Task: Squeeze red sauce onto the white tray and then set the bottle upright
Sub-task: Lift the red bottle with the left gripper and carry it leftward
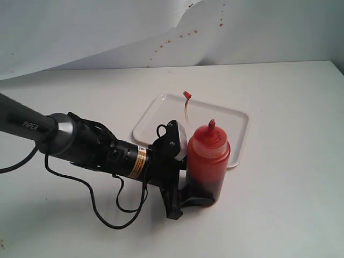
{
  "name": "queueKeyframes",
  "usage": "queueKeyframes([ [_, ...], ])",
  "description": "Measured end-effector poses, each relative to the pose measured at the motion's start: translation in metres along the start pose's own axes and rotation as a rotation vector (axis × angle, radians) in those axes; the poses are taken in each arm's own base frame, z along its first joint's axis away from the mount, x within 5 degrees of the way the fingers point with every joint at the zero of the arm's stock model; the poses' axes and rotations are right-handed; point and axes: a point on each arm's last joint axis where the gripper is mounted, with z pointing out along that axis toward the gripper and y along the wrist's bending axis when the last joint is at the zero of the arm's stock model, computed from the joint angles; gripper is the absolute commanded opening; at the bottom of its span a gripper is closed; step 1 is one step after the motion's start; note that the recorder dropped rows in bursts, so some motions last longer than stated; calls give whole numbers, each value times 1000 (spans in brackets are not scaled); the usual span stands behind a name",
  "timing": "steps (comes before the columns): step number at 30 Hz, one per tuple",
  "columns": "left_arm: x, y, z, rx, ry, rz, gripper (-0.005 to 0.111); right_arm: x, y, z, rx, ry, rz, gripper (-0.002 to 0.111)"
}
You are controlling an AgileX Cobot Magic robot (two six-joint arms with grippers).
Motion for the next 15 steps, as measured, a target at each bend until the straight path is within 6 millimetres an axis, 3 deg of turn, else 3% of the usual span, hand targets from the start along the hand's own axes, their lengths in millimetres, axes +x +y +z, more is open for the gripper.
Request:
queueKeyframes([
  [5,2,4,-19,-8,20,27,0,0,0,0,0,0,0,0],
  [11,8,21,-63,-81,24,21,0,-3,-2,0,24,-30,-114,0],
  [15,9,32,-90,-132,8,2,0,-15,2,-1,-30,-168,93,0],
])
